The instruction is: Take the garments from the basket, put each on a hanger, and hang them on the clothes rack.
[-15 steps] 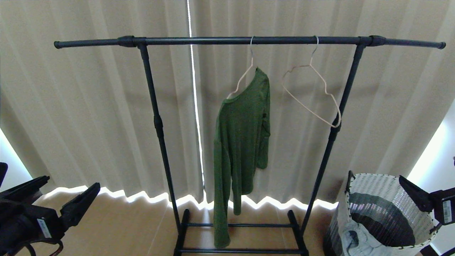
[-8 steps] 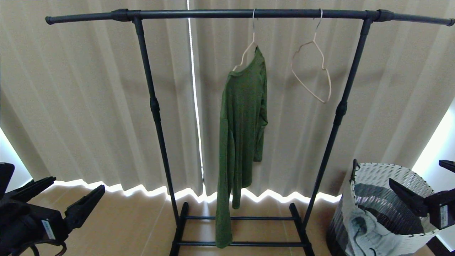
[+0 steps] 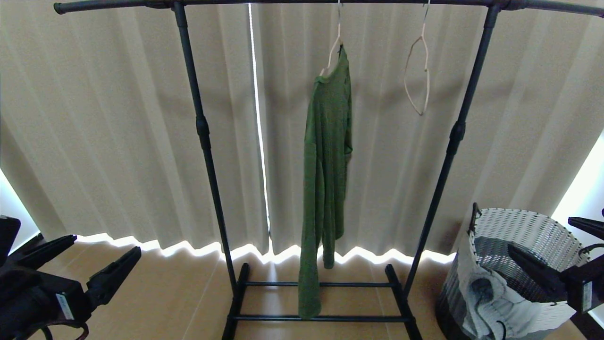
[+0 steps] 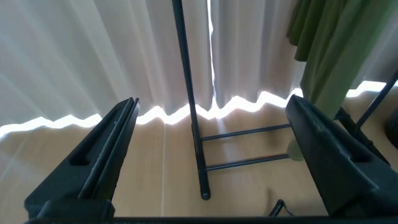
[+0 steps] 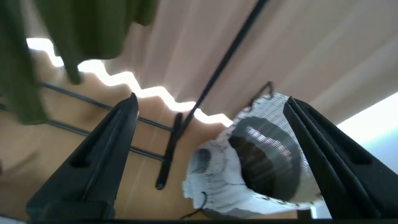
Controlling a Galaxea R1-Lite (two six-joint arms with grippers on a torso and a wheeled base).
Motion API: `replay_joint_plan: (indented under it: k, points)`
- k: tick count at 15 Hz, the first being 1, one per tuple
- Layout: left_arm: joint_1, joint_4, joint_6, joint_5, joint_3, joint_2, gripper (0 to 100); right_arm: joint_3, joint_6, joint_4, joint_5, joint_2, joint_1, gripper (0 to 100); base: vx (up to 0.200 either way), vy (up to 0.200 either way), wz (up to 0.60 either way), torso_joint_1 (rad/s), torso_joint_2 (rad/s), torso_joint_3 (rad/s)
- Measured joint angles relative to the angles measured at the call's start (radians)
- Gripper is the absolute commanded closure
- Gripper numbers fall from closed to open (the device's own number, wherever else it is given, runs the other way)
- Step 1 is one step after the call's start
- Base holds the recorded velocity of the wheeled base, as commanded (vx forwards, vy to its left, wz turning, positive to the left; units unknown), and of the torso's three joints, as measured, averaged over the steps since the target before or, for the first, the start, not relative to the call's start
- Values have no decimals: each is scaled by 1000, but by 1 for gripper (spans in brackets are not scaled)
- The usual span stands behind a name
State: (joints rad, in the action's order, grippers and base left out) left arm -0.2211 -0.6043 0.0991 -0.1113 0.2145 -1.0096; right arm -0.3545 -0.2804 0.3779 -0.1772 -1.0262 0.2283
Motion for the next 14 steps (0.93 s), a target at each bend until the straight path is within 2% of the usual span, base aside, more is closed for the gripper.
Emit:
replay_joint_plan:
  k: [4,9,12,14]
  points:
    - [0,0,4,0,-7,0,0,14,-4,-15,61,-7,-59,0,0,0,0,0,0,0]
    - [-1,-6,9,10,-17,20,0,24,-6,-18,63,-18,-73,0,0,0,0,0,0,0]
    - [-1,-2,4,72,-17,56,0,27,-5,-17,63,-28,-73,0,0,0,0,0,0,0]
    - [-1,1,5,77,-23,72,0,34,-5,-17,63,-30,-73,0,0,0,0,0,0,0]
